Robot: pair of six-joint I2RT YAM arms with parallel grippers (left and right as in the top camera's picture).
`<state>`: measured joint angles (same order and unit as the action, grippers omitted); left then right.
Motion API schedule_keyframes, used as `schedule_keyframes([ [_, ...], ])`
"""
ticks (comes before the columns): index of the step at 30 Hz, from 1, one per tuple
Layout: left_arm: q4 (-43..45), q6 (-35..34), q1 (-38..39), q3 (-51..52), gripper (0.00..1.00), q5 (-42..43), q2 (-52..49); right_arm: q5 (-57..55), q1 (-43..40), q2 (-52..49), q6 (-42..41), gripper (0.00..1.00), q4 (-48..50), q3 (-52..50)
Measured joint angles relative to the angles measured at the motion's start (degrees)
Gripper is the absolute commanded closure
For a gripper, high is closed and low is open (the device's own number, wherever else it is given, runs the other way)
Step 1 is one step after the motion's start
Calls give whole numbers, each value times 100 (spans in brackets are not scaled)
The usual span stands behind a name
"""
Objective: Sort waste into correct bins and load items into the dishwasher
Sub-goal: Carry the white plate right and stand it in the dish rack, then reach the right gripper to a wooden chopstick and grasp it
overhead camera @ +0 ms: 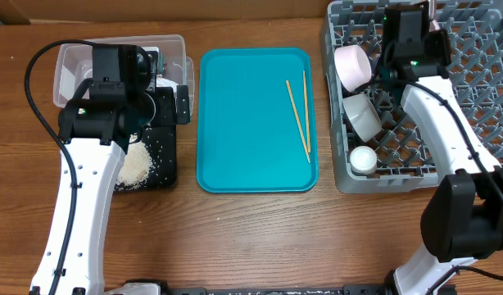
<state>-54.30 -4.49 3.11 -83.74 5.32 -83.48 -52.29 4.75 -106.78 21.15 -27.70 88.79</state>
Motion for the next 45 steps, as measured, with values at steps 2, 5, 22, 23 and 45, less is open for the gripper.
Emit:
schedule_keyframes([
  [2,2,0,0,0,0,0,0,177,0,-2,24,0,11,-107],
  [5,0,0,0,0,0,0,0,470,0,-2,-22,0,15,-164],
  [22,2,0,0,0,0,0,0,2520,450,3023,-1788,0,-304,-142],
  [23,2,0,0,0,0,0,0,2931,474,3261,-1878,0,-343,-125],
  [45,2,0,0,0,0,0,0,5628,1596,-509,-3121,0,-1631,-181],
])
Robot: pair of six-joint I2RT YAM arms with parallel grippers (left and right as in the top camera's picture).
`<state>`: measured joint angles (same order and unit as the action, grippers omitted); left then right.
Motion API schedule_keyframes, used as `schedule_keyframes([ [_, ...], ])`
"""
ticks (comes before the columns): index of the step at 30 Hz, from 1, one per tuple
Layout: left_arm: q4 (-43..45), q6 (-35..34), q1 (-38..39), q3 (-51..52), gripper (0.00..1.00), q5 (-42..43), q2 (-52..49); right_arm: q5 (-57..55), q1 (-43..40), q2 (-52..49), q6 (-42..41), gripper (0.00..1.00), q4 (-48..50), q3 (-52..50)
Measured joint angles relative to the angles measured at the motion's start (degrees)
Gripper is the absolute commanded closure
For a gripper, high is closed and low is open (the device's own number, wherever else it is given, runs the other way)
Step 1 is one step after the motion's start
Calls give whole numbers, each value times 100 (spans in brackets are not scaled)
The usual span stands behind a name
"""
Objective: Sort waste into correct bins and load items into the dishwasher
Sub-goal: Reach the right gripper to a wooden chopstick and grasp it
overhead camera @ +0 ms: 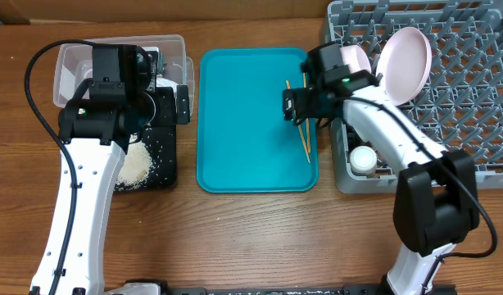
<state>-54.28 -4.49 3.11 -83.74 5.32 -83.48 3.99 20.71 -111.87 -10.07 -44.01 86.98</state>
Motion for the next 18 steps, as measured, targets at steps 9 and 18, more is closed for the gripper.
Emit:
schedule_keyframes([
  [9,-2,0,0,0,0,0,0,-297,267,0,219,6,98,-4],
  [18,-2,0,0,0,0,0,0,-339,269,-17,439,20,767,-407],
])
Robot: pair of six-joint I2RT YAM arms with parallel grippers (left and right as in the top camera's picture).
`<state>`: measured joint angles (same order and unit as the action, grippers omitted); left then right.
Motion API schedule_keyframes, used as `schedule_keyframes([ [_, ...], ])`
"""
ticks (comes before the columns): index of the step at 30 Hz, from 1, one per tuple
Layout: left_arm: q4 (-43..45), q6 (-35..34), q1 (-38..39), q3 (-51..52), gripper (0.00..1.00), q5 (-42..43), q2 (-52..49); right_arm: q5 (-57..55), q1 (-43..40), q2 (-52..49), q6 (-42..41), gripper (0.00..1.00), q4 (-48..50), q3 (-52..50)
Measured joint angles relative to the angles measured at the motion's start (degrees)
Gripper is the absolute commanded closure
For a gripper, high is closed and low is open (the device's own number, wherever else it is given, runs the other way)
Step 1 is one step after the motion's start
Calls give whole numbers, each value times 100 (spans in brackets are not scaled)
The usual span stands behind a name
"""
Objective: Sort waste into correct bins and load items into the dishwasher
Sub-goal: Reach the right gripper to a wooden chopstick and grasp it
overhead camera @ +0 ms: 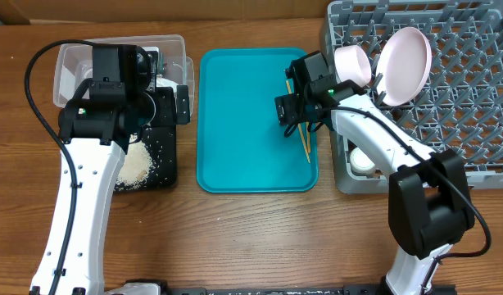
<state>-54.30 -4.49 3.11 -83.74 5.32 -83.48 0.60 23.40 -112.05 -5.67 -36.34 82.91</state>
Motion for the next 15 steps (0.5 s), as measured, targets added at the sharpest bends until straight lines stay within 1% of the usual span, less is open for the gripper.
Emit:
schedule_keyframes([
  [2,2,0,0,0,0,0,0,-2,-2,-48,28,25,74,-68],
  [5,2,0,0,0,0,0,0,-2,0,-210,83,29,105,-83],
  [12,0,0,0,0,0,0,0,-83,39,-603,127,31,168,-98],
  [14,2,0,0,0,0,0,0,-127,61,-669,140,37,146,-98],
  [15,2,0,0,0,0,0,0,-142,70,-695,151,38,98,-98],
])
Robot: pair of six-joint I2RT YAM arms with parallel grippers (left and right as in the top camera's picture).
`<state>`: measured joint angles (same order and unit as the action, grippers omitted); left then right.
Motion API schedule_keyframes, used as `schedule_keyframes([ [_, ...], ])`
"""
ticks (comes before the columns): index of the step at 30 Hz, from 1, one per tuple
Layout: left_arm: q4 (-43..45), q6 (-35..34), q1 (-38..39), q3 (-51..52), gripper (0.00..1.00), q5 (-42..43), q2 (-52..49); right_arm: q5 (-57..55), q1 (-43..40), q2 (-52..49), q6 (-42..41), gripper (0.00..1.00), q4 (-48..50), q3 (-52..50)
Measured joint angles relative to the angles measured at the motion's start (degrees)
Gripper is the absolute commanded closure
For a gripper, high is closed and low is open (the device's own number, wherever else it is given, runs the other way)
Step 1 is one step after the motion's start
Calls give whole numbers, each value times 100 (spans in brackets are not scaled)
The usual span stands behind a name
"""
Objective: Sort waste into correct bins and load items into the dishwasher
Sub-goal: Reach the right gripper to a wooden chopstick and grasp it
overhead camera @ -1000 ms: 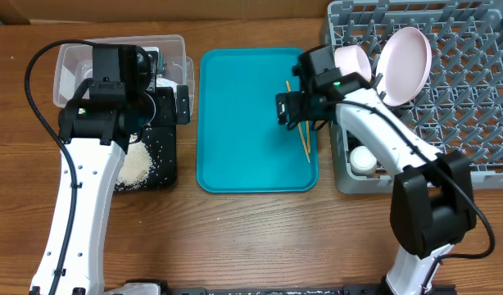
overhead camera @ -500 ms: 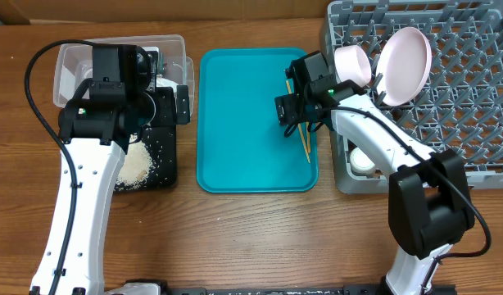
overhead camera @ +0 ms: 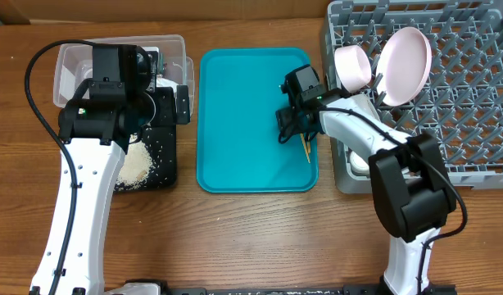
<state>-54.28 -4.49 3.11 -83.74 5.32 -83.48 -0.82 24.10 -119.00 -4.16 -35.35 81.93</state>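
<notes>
Two thin wooden chopsticks [overhead camera: 307,150] lie on the right side of the teal tray [overhead camera: 243,123]; only their lower ends show below my right gripper [overhead camera: 289,124]. That gripper is low over the tray, right on the chopsticks, and looks open with its fingers astride them. The grey dishwasher rack [overhead camera: 464,106] holds a pink plate [overhead camera: 403,64] standing on edge and a pink bowl [overhead camera: 352,65]. My left gripper [overhead camera: 183,105] hangs by the right edge of the bins, its fingers a dark block.
A clear plastic bin [overhead camera: 71,65] sits at the back left. A black bin [overhead camera: 145,164] holding spilled rice lies in front of it under the left arm. A white cup [overhead camera: 360,161] in the rack's front left corner is partly hidden by the right arm.
My right gripper has shifted slightly down and toward the tray's middle, and is now lower on the chopsticks. The left arm has not moved.
First my right gripper was over the rack's back, by the pink bowl, with no plate showing. Then the pink plate stood in the rack and the gripper was at the tray's right side over the chopsticks. It has stayed there, now lower on them.
</notes>
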Motion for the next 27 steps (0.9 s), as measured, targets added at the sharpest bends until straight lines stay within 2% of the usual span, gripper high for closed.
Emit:
schedule_keyframes([
  [6,0,0,0,0,0,0,0,-11,4,-44,-11,38,-131,-4],
  [13,0,0,0,0,0,0,0,-72,42,-31,35,62,-629,13],
  [17,0,0,0,0,0,0,0,-92,63,0,24,80,-1029,28],
  [21,0,0,0,0,0,0,0,-101,118,13,-2,91,-1163,31],
  [27,0,0,0,0,0,0,0,-168,260,24,-15,96,-1211,31],
])
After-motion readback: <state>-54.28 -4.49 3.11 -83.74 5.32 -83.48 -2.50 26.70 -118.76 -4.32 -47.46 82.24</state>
